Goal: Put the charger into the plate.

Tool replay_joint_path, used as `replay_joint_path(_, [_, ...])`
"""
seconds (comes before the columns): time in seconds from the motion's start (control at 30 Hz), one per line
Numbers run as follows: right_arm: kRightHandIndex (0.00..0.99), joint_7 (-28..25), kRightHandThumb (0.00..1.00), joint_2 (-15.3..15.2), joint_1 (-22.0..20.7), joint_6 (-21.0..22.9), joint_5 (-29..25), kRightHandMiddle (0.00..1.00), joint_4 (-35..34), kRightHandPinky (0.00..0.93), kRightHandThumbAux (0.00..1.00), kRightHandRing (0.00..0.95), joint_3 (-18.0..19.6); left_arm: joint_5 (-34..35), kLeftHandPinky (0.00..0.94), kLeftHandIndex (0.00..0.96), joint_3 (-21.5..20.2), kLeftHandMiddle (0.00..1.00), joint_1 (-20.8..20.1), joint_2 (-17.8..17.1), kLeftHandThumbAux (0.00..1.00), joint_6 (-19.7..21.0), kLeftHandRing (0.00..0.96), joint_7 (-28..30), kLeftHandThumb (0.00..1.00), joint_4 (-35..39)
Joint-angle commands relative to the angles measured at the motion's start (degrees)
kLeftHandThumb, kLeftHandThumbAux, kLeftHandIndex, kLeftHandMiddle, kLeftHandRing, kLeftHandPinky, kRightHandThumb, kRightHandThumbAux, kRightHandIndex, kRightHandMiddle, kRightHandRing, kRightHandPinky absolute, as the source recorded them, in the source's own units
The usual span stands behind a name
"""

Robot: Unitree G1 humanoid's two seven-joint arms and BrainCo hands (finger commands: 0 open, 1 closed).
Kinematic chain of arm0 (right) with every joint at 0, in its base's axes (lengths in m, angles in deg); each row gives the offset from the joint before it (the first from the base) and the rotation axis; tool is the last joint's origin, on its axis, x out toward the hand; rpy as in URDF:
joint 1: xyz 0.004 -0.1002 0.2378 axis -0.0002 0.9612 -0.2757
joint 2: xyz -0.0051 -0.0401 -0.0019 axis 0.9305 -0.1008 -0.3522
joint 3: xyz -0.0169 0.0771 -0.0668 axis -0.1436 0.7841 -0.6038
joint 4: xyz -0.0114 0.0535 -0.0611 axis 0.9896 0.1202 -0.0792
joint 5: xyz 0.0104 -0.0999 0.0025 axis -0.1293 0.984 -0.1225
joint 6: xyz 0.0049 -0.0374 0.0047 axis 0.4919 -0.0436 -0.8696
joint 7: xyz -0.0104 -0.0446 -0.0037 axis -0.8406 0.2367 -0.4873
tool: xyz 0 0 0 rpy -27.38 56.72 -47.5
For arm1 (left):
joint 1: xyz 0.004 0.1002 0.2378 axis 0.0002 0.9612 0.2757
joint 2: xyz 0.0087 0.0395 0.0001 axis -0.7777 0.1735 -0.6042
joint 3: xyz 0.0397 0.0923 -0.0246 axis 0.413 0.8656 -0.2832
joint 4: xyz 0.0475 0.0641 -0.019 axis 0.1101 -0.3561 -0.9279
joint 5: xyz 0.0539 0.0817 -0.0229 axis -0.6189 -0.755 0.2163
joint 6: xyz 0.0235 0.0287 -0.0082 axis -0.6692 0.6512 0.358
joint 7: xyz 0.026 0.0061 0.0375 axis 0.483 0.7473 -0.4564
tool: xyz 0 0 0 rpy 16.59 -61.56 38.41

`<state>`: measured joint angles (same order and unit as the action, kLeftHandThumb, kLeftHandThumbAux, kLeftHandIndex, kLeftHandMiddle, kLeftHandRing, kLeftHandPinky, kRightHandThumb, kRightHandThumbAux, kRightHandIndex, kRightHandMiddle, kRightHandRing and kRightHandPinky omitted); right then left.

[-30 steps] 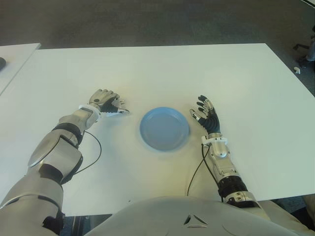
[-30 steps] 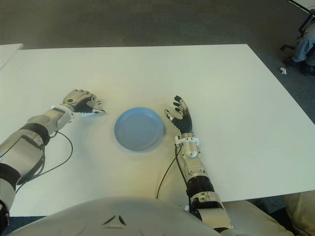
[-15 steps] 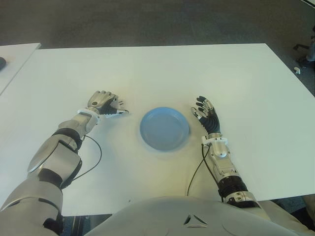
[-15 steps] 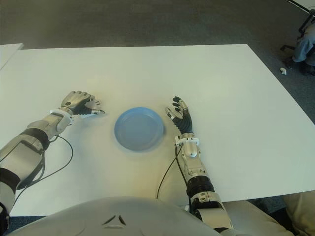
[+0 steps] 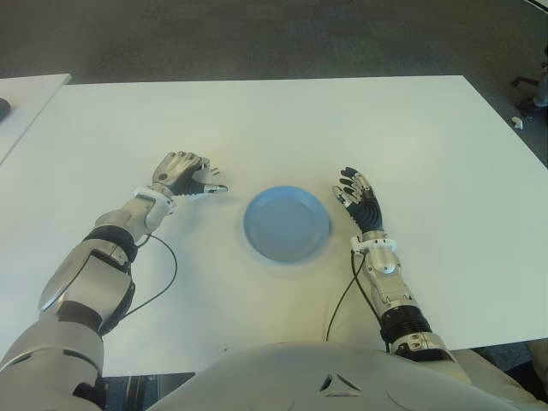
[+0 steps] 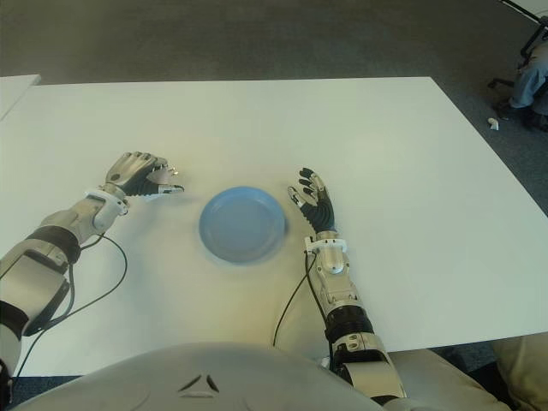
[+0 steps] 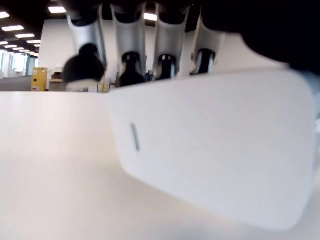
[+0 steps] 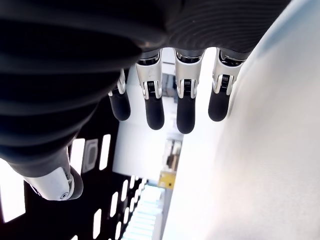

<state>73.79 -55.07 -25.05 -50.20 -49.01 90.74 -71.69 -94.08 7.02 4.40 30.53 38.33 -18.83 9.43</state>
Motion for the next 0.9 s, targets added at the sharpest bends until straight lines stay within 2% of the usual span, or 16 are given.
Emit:
replay_joint_path(0.03, [0.138, -1.0, 0.0, 0.7, 9.5, 8.8, -0.1, 0.199, 13.0, 0.19, 0.567, 0.195, -0.3, 2.0, 0.852, 0.802, -2.6, 0.854, 2.0, -0.7, 0.65, -1.7, 0.848, -1.1, 0.891, 4.8])
replay_joint_path(0.5, [0.127, -1.1, 0.0, 0.8, 9.5, 9.2, -0.3, 0.189, 12.9, 0.185, 0.569, 0.186, -0.2, 2.8, 0.871, 0.819, -6.3, 0.866, 5.7, 2.0, 0.649, -1.0, 0.86, 0.4, 0.905, 18.1])
replay_joint_path(0.9, [0.124, -0.9, 0.0, 0.9, 9.6, 8.8, -0.1, 0.181, 12.9, 0.182, 0.58, 0.179, -0.3, 0.2, 0.88, 0.839, -5.6, 0.881, 8.3, 2.9, 0.645, -0.9, 0.877, 0.9, 0.941, 27.7])
